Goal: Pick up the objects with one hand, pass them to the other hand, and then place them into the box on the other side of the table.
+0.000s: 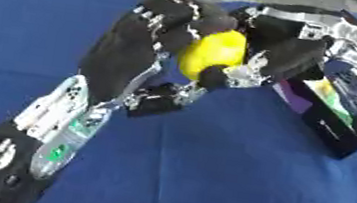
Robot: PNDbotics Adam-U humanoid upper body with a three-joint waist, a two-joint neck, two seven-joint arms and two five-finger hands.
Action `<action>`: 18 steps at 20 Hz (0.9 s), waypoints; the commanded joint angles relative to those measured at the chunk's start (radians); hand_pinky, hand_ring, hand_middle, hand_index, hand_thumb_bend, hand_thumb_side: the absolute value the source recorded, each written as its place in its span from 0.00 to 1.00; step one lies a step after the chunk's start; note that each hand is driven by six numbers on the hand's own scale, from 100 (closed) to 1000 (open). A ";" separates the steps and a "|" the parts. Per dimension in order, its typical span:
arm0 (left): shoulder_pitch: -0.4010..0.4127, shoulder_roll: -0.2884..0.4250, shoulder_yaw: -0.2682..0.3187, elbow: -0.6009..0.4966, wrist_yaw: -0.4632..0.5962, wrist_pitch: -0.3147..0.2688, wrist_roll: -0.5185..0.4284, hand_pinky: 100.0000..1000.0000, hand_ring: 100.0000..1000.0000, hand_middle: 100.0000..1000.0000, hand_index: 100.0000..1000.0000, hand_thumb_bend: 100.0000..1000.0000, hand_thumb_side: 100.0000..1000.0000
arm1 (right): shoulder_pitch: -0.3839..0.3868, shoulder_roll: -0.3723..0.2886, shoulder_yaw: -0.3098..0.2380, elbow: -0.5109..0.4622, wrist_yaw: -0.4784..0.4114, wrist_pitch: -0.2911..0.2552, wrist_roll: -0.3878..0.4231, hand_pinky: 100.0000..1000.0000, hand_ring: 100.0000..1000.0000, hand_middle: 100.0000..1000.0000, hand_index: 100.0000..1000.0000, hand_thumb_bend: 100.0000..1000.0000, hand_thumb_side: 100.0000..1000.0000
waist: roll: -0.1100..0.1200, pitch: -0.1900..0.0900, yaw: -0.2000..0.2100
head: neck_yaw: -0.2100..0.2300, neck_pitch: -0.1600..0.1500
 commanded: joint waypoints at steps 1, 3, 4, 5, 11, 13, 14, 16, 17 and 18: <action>-0.007 0.015 0.026 0.016 -0.007 0.033 0.007 0.71 0.69 0.69 0.90 1.00 0.00 | -0.005 -0.019 -0.003 -0.028 -0.024 -0.004 0.014 0.71 0.49 0.09 0.45 0.39 0.00 | -0.011 -0.019 -0.002 | -0.002 -0.007; -0.008 0.016 0.025 0.015 -0.006 0.038 0.012 0.71 0.69 0.69 0.91 1.00 0.00 | -0.003 -0.021 -0.004 -0.028 -0.022 -0.005 0.015 0.71 0.49 0.08 0.45 0.39 0.00 | -0.011 -0.019 -0.003 | -0.002 -0.006; -0.008 0.018 0.025 0.013 -0.006 0.039 0.014 0.71 0.69 0.69 0.91 1.00 0.00 | -0.002 -0.022 -0.005 -0.028 -0.021 -0.007 0.015 0.71 0.49 0.08 0.45 0.39 0.00 | -0.011 -0.019 -0.003 | -0.002 -0.005; -0.007 0.022 0.025 0.012 -0.007 0.040 0.015 0.71 0.69 0.69 0.90 1.00 0.00 | 0.001 -0.025 -0.007 -0.028 -0.020 -0.009 0.014 0.71 0.49 0.08 0.45 0.39 0.00 | -0.011 -0.019 -0.002 | -0.003 -0.005; 0.000 0.058 0.022 -0.012 -0.008 0.031 0.008 0.71 0.69 0.69 0.90 1.00 0.01 | 0.022 -0.054 -0.030 -0.028 -0.025 -0.029 -0.011 0.71 0.49 0.09 0.45 0.39 0.00 | -0.009 -0.024 0.001 | -0.006 -0.003; 0.005 0.070 0.022 -0.019 -0.008 0.030 0.003 0.71 0.69 0.69 0.90 1.00 0.01 | 0.032 -0.066 -0.039 -0.028 -0.027 -0.035 -0.024 0.71 0.49 0.09 0.45 0.39 0.00 | -0.009 -0.026 0.002 | -0.008 -0.005; 0.007 0.075 0.021 -0.021 -0.009 0.030 0.001 0.71 0.69 0.69 0.90 1.00 0.01 | 0.037 -0.071 -0.044 -0.028 -0.029 -0.038 -0.031 0.71 0.49 0.09 0.45 0.39 0.00 | -0.009 -0.027 0.002 | -0.010 -0.006; 0.013 0.083 0.023 -0.025 -0.008 0.030 0.001 0.71 0.69 0.69 0.90 1.00 0.01 | 0.047 -0.080 -0.052 -0.028 -0.035 -0.043 -0.045 0.71 0.49 0.09 0.45 0.39 0.00 | -0.009 -0.028 0.002 | -0.012 -0.008; 0.015 0.086 0.024 -0.027 -0.008 0.031 0.002 0.71 0.69 0.69 0.90 1.00 0.02 | 0.052 -0.083 -0.055 -0.028 -0.037 -0.045 -0.051 0.71 0.49 0.09 0.45 0.39 0.00 | -0.009 -0.028 0.002 | -0.013 -0.009; 0.017 0.088 0.024 -0.027 -0.008 0.032 0.002 0.71 0.69 0.69 0.90 1.00 0.02 | 0.056 -0.086 -0.058 -0.028 -0.040 -0.046 -0.056 0.71 0.49 0.09 0.45 0.39 0.00 | -0.008 -0.028 0.001 | -0.014 -0.009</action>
